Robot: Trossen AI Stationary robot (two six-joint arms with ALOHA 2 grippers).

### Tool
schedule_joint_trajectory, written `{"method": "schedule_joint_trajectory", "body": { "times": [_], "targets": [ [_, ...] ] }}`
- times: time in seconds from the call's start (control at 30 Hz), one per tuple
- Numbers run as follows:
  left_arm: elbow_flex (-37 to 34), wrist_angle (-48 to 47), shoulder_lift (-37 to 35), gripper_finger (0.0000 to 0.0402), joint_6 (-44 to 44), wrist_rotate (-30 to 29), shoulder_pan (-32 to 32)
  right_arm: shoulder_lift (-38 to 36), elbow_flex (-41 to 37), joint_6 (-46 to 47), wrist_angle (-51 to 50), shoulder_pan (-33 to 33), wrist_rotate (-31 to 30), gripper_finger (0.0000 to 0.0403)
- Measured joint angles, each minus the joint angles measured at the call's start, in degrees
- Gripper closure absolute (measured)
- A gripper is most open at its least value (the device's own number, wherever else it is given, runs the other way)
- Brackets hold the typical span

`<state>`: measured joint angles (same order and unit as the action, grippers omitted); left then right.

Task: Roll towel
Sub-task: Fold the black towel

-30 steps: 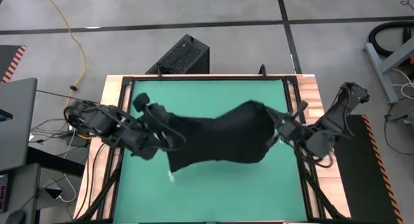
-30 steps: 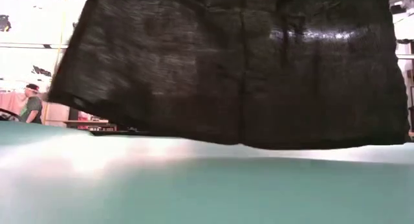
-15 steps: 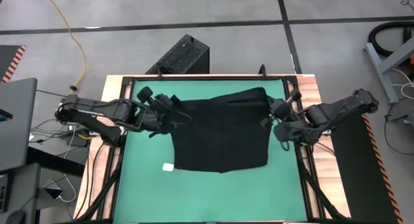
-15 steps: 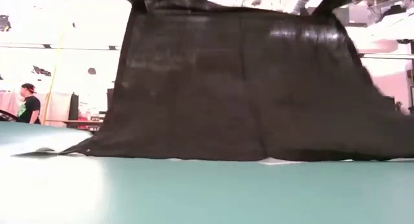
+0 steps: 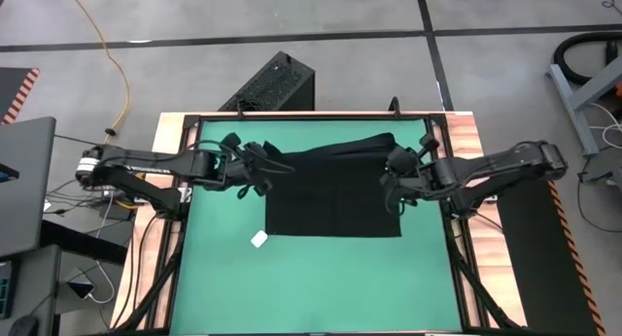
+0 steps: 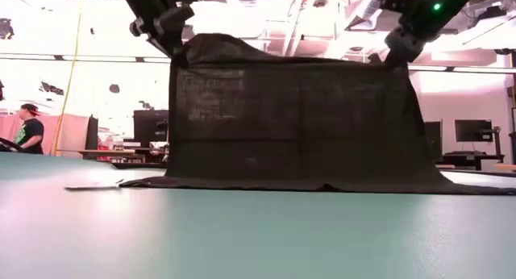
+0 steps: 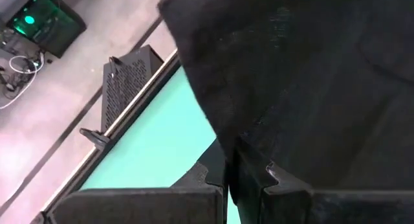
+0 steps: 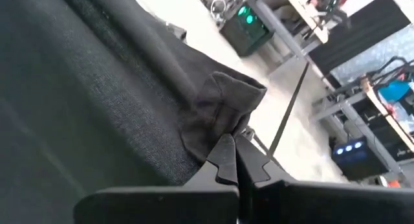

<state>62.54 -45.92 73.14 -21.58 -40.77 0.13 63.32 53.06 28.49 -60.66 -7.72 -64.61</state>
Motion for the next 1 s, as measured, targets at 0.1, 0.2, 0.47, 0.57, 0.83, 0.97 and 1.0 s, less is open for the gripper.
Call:
{"method": "schedule_joint_trajectory", "body": {
  "times": [0.1, 0.2, 0.47, 0.57, 0.83, 0.97, 1.0],
  "targets": [
    [-3.15, 5.55, 0.01, 0.0402, 1.02, -1.62, 1.18, 1.89, 0.00, -0.01, -0.01, 1.86, 0.30, 0.0402],
    [-6.18, 12.26, 0.01, 0.0401, 5.51, -2.54, 3.05, 4.17, 0.00, 0.00, -0.05, 4.47, 0.30, 0.0402],
    [-13.60, 27.59, 0.01, 0.0373, 14.01, 1.75, 9.56, 12.89, 0.00, -0.59, -0.40, 13.05, 0.63, 0.0399],
    [-15.33, 29.57, 0.01, 0.0356, 15.36, 3.41, 11.51, 16.57, 0.00, -0.60, -0.09, 16.52, 0.65, 0.0388],
    [-17.60, 31.20, 0.03, 0.0304, 12.92, 11.63, 14.72, 26.37, -0.02, -0.65, 2.32, 26.67, 1.34, 0.0372],
    [-21.70, 39.50, 0.03, 0.0297, 11.95, 30.10, 14.00, 30.12, -0.02, -3.33, 4.09, 30.24, 3.22, 0.0358],
    [-23.00, 42.11, 0.03, 0.0299, 11.91, 33.33, 13.33, 30.65, -0.02, -3.69, 4.22, 30.73, 3.21, 0.0352]
  ]
}}
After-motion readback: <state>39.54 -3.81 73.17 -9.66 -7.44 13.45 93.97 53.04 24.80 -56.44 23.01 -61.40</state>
